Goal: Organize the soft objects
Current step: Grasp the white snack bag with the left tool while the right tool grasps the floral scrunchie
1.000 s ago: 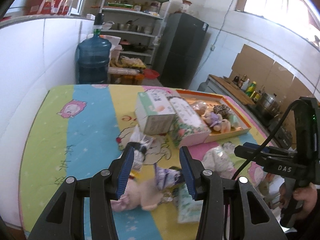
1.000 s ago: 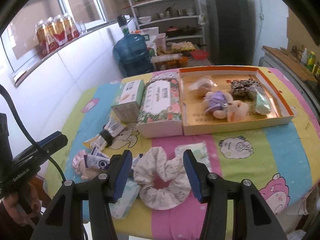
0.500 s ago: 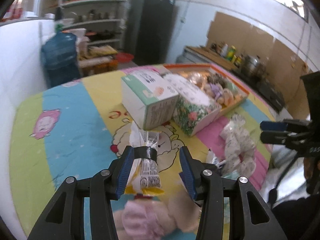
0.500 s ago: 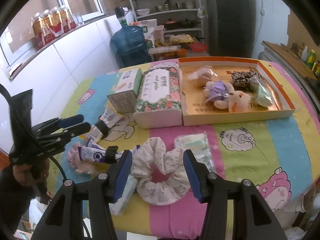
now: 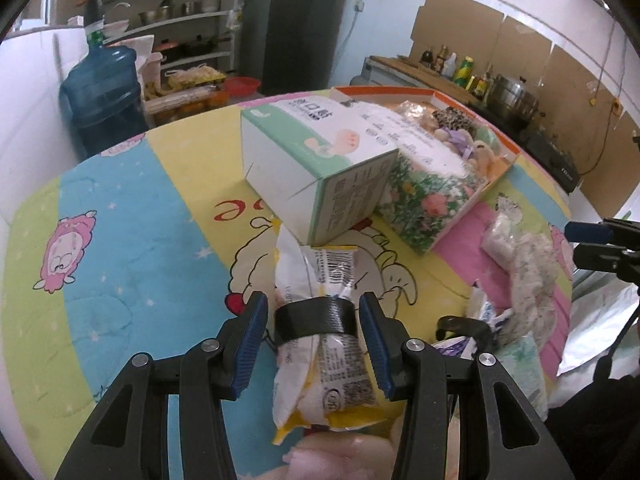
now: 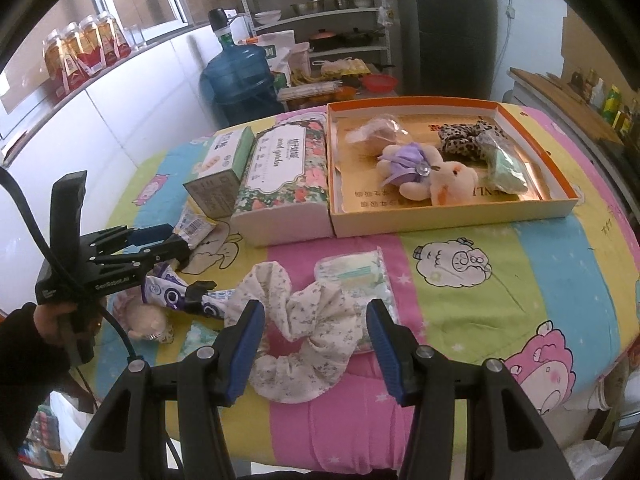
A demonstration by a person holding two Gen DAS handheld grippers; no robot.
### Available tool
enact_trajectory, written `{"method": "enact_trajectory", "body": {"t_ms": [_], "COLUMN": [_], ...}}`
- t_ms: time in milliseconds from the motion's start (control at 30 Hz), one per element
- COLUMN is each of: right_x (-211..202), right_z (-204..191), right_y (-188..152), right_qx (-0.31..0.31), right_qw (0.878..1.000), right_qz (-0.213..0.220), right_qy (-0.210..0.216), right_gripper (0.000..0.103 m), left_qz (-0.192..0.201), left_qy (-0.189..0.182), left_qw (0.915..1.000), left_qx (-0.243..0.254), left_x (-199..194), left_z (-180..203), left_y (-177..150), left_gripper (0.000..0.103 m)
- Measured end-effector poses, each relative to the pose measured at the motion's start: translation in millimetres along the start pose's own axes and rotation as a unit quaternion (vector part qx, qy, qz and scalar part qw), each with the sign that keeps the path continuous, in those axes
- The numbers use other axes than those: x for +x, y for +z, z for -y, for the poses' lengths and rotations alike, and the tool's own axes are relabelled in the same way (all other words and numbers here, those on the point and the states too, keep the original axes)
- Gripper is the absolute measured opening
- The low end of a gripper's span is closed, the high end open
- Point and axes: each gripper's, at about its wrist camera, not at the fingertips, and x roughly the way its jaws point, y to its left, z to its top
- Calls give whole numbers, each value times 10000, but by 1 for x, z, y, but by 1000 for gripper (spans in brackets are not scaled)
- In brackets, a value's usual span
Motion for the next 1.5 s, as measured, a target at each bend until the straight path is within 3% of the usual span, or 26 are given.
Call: {"method": "enact_trajectory", "body": {"t_ms": [200, 800, 867, 933, 1033, 1333, 1500], "right_x": [10, 37, 36, 36, 36, 27, 13], "right_z": [-5, -14, -11, -9, -9, 13, 11], "right_y": [-2, -6, -7, -8, -9, -7, -6], "right_qx": [-154, -707, -675, -663, -663, -32, -214], "right_qw": [9997, 9957, 9963, 9962, 9960, 9980, 9994], "right_qz": [-141, -565, -533, -558, -584, -493, -224], "right_qy": [85, -186, 5, 76, 90, 403, 145], "right_gripper": [53, 53, 47, 24, 19, 19, 18], "left_qz": [-143, 132, 143, 153, 178, 393, 646], "left_qy": [-114, 0, 17, 33, 56, 238, 388], "left_qw": [9997, 9990, 9989, 9987, 9985, 9962, 9928], "left_qx": [-146, -422, -453, -484, -521, -747, -933], "left_x": [12, 10, 10, 9, 8, -9, -30], "left_z": [-6, -2, -1, 0, -1, -1, -4], "left_y": [-1, -7, -8, -8, -9, -15, -17], "left_gripper": [49, 44, 44, 44, 44, 44, 44]}}
